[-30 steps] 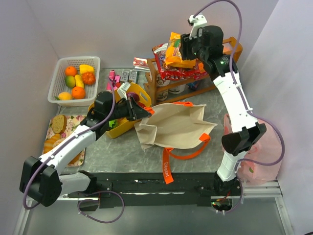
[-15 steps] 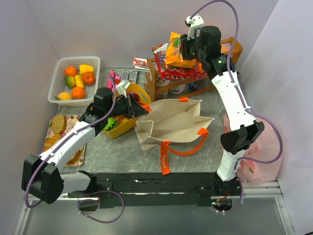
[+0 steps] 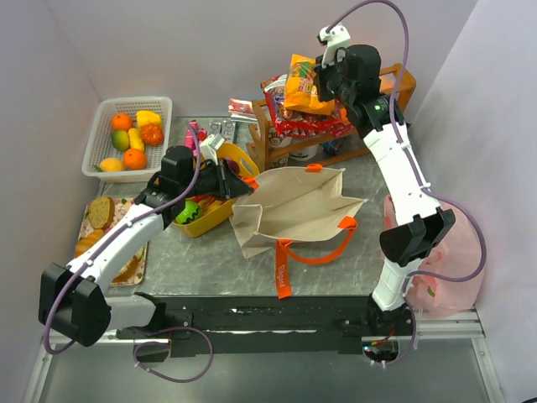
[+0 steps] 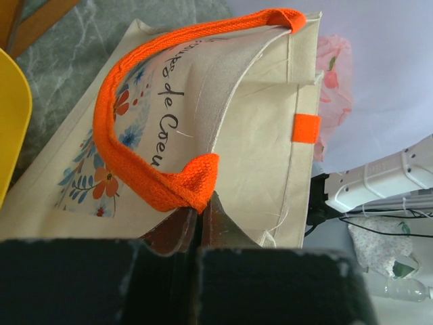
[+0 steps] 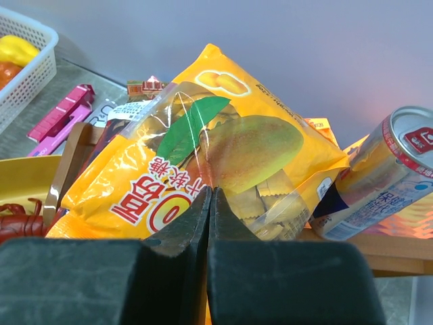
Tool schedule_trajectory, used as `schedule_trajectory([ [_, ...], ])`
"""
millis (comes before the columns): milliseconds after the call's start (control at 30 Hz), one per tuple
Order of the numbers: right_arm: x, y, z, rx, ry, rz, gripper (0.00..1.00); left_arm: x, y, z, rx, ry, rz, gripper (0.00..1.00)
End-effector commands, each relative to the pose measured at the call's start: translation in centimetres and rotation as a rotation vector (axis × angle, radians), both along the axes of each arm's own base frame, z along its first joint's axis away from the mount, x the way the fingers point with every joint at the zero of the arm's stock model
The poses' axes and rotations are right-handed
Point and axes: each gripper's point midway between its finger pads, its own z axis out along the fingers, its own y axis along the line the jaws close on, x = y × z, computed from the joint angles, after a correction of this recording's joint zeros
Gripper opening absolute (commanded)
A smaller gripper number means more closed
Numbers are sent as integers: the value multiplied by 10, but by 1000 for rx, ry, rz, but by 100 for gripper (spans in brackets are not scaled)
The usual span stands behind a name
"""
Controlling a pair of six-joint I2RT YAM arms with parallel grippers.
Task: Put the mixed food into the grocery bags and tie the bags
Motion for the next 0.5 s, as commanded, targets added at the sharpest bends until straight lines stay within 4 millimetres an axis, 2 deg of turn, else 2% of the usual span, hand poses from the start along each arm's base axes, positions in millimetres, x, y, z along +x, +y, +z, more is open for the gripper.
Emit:
schedule_trajectory([
  [0, -20, 1, 60, 46, -170, 54, 0, 15, 3, 18, 32, -89, 18, 1],
  [200, -36, -3, 106, 92, -304, 67, 0, 20, 3, 14, 24, -73, 19, 1],
  [367, -44, -4, 125, 105, -352, 74, 0, 22, 2, 13, 16, -68, 17, 1],
  [400, -45, -3, 122, 111, -348, 80, 0, 22, 2, 13, 16, -68, 17, 1],
  [467, -54, -3, 133, 131, -377, 94, 0, 24, 2, 12, 20, -65, 21, 1],
])
